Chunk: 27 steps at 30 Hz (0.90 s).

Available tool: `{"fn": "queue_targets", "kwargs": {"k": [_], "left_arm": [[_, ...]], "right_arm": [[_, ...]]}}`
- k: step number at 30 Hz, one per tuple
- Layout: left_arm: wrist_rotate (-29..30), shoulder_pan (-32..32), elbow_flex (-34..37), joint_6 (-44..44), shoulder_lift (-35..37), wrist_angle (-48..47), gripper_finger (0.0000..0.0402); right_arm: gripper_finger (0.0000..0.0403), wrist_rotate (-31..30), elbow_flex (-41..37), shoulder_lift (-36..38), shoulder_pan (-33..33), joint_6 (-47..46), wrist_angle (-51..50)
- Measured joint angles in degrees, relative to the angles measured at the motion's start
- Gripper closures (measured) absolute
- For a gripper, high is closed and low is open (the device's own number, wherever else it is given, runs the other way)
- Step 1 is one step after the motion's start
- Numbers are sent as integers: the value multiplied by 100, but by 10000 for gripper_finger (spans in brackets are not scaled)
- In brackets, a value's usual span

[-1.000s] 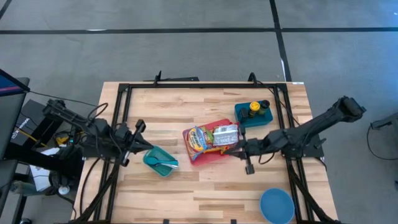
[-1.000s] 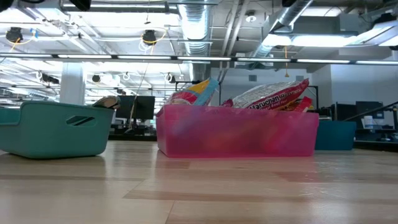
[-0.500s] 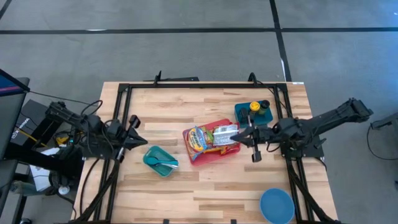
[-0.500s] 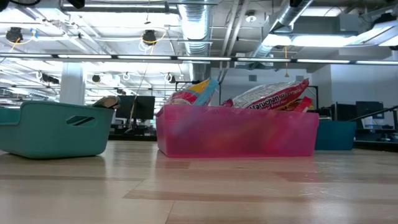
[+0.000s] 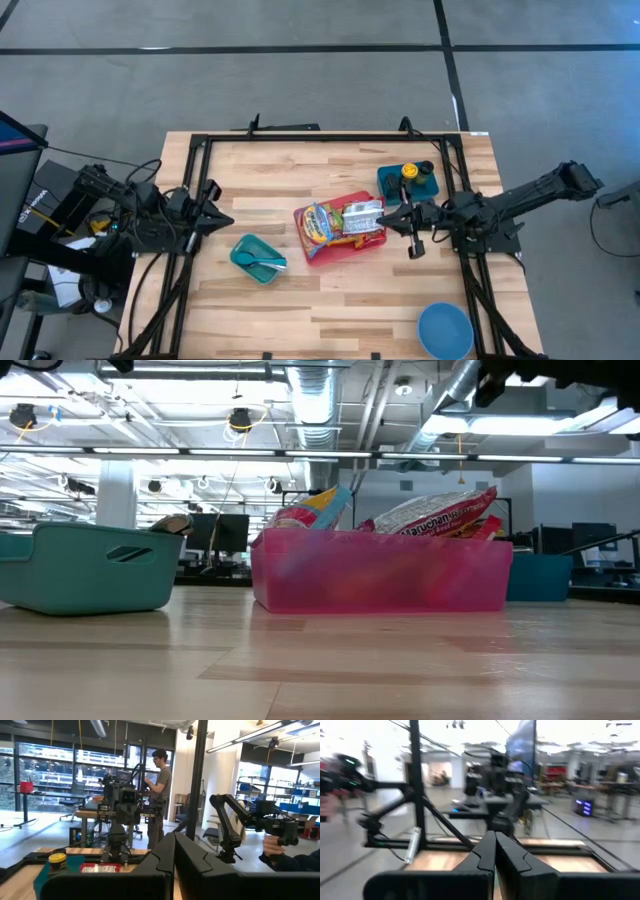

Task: Pick & Place Food Item
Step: Return to Home Position

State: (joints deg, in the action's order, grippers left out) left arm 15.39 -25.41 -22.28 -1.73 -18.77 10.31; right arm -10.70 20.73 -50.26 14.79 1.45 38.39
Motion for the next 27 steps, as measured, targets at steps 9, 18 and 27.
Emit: {"fn": "queue_targets", "kwargs": {"k": [9,18,27], "left_arm": [[7,0,0,1,400,-79,401],[7,0,-1,-9,743,-551,401],[5,0,0,-9,806,-587,401]], "right_arm": [[403,1236,-162,605,-738,-359,-212],[403,1223,-164,1786,-1369,-603,-1649],[403,573,-164,3353,-1443,-662,-3334]]}}
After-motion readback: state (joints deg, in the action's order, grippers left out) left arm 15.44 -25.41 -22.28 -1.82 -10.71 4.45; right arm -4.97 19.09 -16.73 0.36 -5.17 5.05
